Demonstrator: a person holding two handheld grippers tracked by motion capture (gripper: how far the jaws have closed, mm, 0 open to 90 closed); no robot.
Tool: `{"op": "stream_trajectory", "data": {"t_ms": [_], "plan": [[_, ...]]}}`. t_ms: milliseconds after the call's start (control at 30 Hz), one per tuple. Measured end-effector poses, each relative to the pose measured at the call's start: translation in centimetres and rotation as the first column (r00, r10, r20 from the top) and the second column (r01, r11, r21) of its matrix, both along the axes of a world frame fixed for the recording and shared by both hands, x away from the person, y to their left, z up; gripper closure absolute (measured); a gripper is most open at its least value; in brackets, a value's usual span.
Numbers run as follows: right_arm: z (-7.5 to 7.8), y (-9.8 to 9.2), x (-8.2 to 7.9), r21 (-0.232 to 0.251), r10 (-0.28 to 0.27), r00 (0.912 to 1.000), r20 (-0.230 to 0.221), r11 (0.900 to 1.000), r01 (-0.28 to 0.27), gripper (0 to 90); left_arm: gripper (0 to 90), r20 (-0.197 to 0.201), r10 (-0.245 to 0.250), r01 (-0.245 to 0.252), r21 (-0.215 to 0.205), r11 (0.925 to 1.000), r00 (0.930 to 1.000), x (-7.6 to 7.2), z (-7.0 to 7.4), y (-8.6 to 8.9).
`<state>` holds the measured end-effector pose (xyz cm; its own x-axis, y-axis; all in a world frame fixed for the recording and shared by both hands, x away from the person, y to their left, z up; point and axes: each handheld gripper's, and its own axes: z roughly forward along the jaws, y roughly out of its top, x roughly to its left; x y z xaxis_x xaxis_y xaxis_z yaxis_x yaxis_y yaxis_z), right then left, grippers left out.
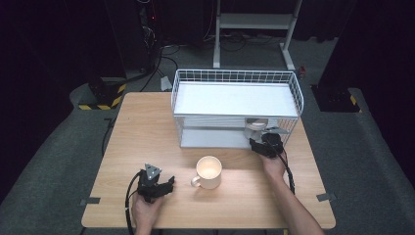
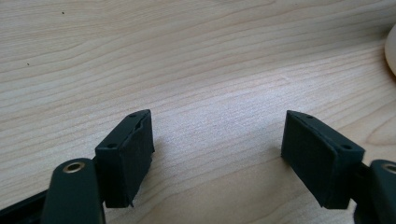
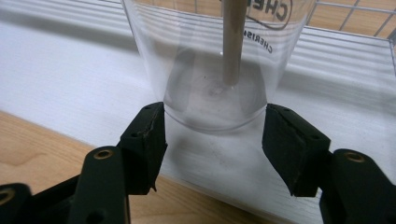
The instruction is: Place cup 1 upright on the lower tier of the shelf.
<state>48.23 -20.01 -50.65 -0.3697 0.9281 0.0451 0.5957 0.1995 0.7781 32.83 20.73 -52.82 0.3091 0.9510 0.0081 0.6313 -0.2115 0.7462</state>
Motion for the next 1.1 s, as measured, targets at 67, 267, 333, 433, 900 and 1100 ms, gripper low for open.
{"op": "stream_trajectory", "data": {"t_ms": [67,267,333,433,900,1100], "plan": [[0.0,0.1,0.2,-0.003,-0.007,0.9999,-0.012,1.000,0.007,40.5,25.4,0.000,0.000,0.000,0.000,1.0000,1.0000,0.0,0.0,0.0],[0.2,0.5,1.0,-0.009,-0.029,0.9993,-0.023,1.000,0.029,43.7,25.4,0.000,0.000,0.000,0.000,1.0000,1.0000,0.0,0.0,0.0],[0.1,0.6,1.0,-0.008,-0.039,0.9991,-0.018,0.999,0.039,45.3,25.4,-0.002,0.001,-0.001,0.000,1.0000,1.0000,0.0,0.0,0.0],[-0.1,0.7,1.1,-0.007,-0.055,0.9984,-0.012,0.998,0.055,47.7,25.4,0.000,0.000,0.000,0.000,1.0000,1.0000,0.0,0.0,0.0],[0.2,0.6,1.6,-0.007,-0.048,0.9988,-0.011,0.999,0.048,46.5,25.4,0.000,0.001,-0.001,0.001,1.0000,1.0000,0.0,0.0,0.0],[0.5,0.4,1.1,0.015,-0.040,0.9990,-0.021,0.999,0.040,42.2,25.4,0.000,0.001,-0.001,0.002,1.0000,1.0000,0.0,0.0,0.0]]}}
